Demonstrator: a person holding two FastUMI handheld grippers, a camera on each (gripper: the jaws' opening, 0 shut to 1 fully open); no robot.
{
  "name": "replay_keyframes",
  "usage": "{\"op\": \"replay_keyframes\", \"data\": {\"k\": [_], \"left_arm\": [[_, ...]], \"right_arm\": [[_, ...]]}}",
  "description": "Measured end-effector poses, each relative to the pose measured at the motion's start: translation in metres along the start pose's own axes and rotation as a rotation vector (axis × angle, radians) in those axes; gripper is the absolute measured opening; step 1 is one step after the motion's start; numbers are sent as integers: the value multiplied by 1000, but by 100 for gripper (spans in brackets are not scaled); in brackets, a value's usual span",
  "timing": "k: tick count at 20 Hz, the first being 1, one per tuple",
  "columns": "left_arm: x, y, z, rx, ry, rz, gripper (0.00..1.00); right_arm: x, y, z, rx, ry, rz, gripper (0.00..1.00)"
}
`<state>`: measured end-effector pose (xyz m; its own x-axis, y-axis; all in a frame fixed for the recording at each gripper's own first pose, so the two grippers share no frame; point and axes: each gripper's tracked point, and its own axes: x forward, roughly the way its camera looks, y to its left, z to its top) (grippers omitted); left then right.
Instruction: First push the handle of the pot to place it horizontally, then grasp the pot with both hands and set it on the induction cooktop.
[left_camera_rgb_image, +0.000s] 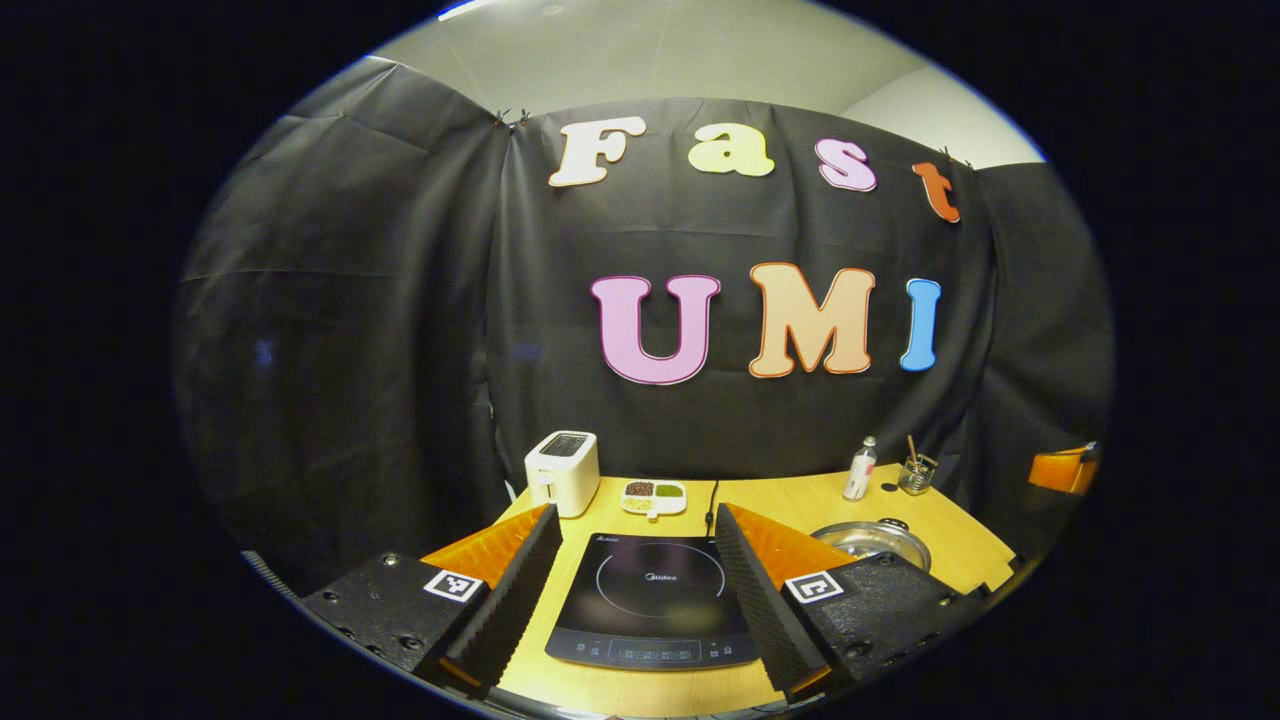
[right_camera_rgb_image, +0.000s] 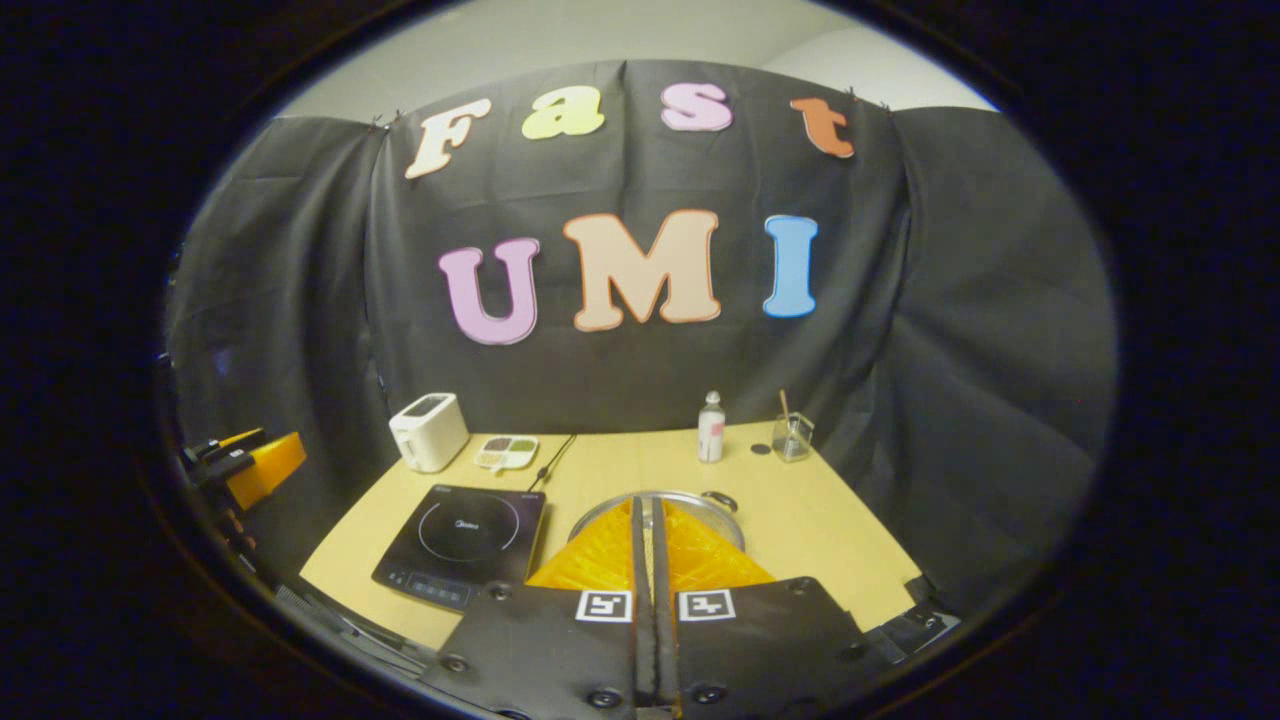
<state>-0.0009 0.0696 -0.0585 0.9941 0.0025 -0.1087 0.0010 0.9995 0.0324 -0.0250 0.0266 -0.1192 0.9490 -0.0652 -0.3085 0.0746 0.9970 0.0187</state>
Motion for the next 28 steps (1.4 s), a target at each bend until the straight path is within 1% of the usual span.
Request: {"op": "replay_keyframes", "data": {"k": [1,3,5,6,7,8,9,10,11,13,14,15,16,18,19,20,22,23,24,25,26,27,28], "left_arm": [[0,3,-2,3,5,8,94],[2,9,-6,7,15,19,94],[3,14,-9,8,22,33,94],[3,17,-12,5,27,39,94],[4,19,-15,4,33,41,94],[4,20,-18,7,40,43,94],[4,23,-22,12,44,48,89],[6,27,-25,18,50,55,89],[5,30,-30,26,59,64,94],[4,35,-39,35,69,78,94],[3,38,-44,34,80,86,89],[1,41,-50,29,93,93,94],[-1,45,-56,22,106,102,90],[-6,53,-63,5,121,115,91],[-7,56,-65,-1,123,121,91],[-9,61,-69,-3,125,131,93],[-13,69,-77,12,138,150,93],[-15,74,-83,24,149,160,94],[-17,77,-87,31,156,169,90],[-18,77,-89,29,160,171,90],[-20,76,-94,24,167,169,91],[-21,75,-96,18,173,168,93],[-21,76,-97,13,171,171,93]], "right_arm": [[5,4,-12,1,39,15,0],[17,12,-38,13,134,40,5],[28,23,-68,29,240,71,4],[34,26,-85,27,300,82,0],[40,28,-101,23,356,89,3],[44,28,-116,21,410,88,3],[47,28,-130,28,462,87,4],[47,30,-142,47,507,91,4],[48,31,-152,72,549,97,3],[50,32,-173,100,644,104,2],[55,32,-187,102,681,103,3],[63,31,-195,93,700,104,3],[70,30,-202,79,720,102,3],[86,29,-216,60,743,92,3],[96,32,-222,60,754,93,0],[104,35,-230,54,769,92,0],[120,36,-242,20,796,80,0],[128,37,-247,7,810,76,3],[132,38,-253,-6,825,78,3],[138,37,-259,-23,832,75,3],[143,36,-264,-43,838,71,0],[148,36,-268,-55,840,74,0],[152,40,-272,-49,839,80,3]]}}
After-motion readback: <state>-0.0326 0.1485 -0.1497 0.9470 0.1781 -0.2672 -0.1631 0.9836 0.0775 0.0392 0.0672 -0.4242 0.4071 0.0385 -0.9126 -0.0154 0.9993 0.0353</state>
